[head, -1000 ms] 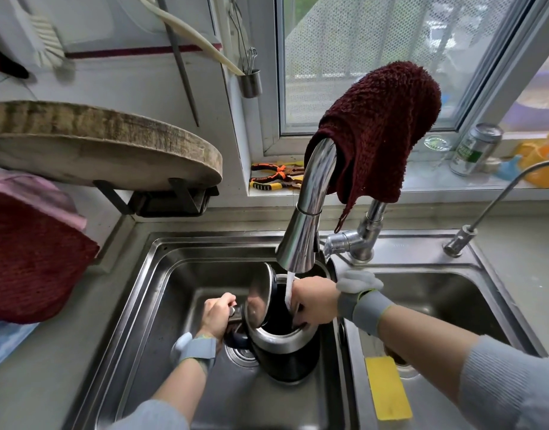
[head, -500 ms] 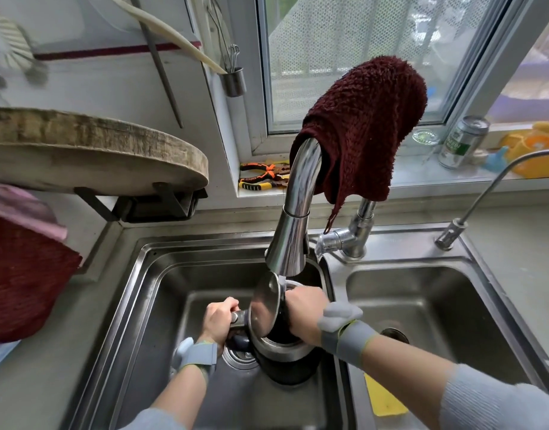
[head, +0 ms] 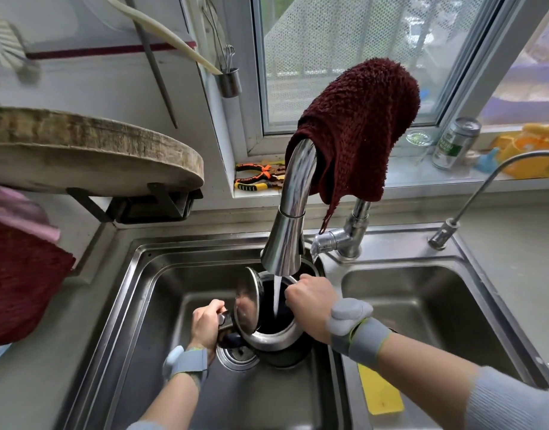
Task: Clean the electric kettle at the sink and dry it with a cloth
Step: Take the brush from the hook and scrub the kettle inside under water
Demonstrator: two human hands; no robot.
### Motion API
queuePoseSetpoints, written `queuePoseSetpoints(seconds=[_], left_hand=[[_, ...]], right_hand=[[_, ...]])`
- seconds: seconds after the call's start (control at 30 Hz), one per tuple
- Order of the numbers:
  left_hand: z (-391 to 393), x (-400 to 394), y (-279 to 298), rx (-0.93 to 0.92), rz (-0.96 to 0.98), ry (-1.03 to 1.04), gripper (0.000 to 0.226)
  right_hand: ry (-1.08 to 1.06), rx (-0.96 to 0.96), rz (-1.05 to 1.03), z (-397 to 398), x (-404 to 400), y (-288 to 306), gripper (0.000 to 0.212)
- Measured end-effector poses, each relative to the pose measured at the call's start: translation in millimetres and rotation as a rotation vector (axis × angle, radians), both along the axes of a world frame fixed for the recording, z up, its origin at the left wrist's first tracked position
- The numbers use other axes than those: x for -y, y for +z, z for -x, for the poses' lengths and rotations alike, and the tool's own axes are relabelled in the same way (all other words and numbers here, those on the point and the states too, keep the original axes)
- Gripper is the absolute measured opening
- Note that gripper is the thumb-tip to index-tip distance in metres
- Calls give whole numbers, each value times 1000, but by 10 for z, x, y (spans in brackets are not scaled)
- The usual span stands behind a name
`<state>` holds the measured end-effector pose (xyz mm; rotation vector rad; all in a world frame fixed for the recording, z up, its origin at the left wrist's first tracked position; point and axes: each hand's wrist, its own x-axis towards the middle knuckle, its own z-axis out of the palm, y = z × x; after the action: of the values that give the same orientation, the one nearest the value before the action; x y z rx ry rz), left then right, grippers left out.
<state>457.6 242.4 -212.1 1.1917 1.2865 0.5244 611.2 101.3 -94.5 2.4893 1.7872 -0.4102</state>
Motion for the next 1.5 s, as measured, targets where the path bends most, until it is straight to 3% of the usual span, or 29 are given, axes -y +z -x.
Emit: queuePoseSetpoints(seconds=[0.07,0.13,0.17,0.23,0.3,0.33,0.4,0.43,0.53,0.7,0.8,0.93,1.0,1.1,1.17,1.4,1.5], left_hand=[[-59,18,99,26,-23,11,23],[-120,5,159,43,-49,15,23],[-137,1,181,37,-57,19,25],[-140,-3,144,26,-49,34,33],[-99,7,57,7,-10,74,43],[-60,30,1,-1,10,94,43],[22,76,-92,-2,50,128,39],[54,101,-104,-3,60,131,37],[85,149,-87,-1,92,161,25],[135,118,-19,-5,95,231,25],[174,76,23,-31,73,266,27],[84,98,205,-71,-31,129,26],[58,102,286,-90,-31,115,23],[96,109,321,-50,33,180,23],[108,109,316,-61,41,186,28],[11,34,453,-216,-120,70,35],[-21,21,509,-244,-166,9,39]], right_hand=[[-68,-24,5,73,41,86,30],[-154,-119,-10,123,64,137,21],[-211,-226,-25,134,72,153,12],[-331,-480,-89,133,61,147,18],[-517,-679,-263,100,16,160,17],[-625,-724,-387,59,-6,161,26],[-796,-721,-587,-53,-5,127,48],[-845,-699,-642,-85,30,95,48],[-897,-709,-695,-19,133,31,33],[-758,-1064,-503,99,207,-29,29],[-593,-909,-311,-26,274,54,22],[-265,-279,-156,-92,178,101,24],[-174,-169,-163,-14,162,51,24],[-67,-250,-336,101,161,-15,29],[-125,-267,-409,30,100,-21,33],[-320,-237,-166,-101,140,119,23],[-421,-403,-14,-21,110,189,26]])
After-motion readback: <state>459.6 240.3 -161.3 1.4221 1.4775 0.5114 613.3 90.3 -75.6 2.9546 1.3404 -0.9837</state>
